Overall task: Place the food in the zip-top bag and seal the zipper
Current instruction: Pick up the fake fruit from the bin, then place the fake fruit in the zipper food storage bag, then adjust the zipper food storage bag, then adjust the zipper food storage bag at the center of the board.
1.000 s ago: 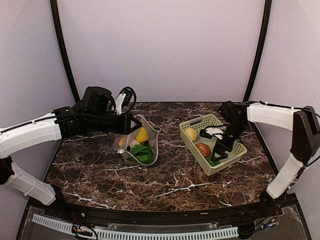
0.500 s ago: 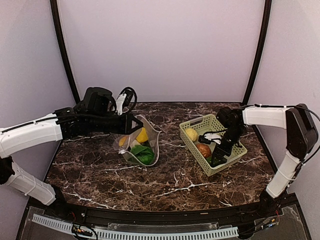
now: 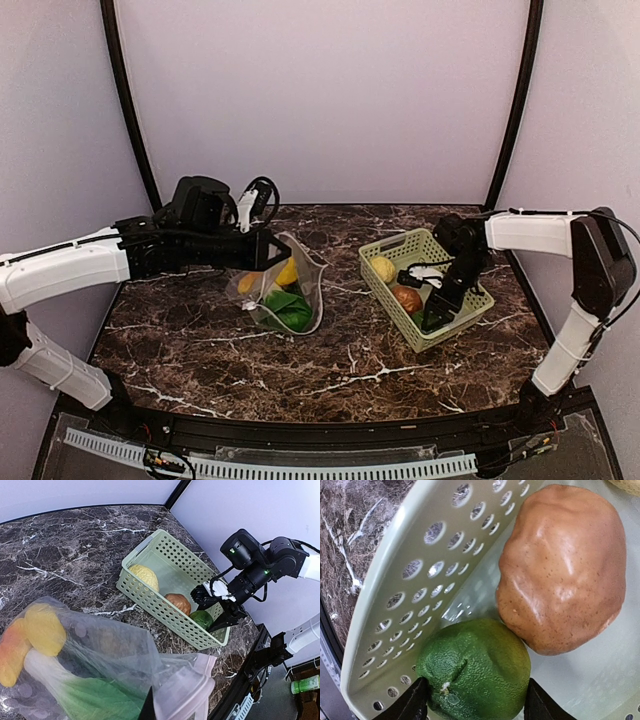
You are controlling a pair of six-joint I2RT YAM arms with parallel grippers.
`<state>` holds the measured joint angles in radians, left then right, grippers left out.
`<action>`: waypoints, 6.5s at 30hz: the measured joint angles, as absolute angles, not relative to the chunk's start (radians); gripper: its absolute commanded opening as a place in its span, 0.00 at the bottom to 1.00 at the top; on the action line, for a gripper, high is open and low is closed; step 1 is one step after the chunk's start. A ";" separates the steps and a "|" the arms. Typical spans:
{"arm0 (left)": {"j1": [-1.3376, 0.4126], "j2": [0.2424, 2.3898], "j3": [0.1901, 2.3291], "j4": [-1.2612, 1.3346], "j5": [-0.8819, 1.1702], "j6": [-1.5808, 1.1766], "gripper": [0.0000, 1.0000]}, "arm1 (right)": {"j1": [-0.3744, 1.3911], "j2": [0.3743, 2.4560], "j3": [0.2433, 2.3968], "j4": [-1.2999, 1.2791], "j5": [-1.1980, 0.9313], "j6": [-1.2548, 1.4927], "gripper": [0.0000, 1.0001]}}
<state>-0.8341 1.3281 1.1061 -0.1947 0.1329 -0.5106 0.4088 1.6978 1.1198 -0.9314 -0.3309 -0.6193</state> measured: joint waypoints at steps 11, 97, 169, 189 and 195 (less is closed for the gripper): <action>-0.834 1.365 1.107 -0.182 0.143 -0.513 0.01 | 0.381 1.611 1.124 -0.940 -0.247 -0.609 0.50; -0.847 1.505 1.342 -0.223 0.116 -0.551 0.01 | 0.891 1.586 1.691 -0.828 -0.168 -0.400 0.80; -0.760 1.517 1.385 -0.422 0.143 -0.448 0.01 | 1.165 1.823 1.703 -0.875 -0.060 -0.802 0.01; -0.760 1.424 1.516 -0.625 0.044 -0.315 0.01 | 1.165 1.791 1.854 -0.843 0.075 -0.848 0.00; -0.758 1.404 1.542 -0.653 0.079 -0.304 0.01 | 1.165 1.745 1.873 -0.826 0.039 -0.833 0.03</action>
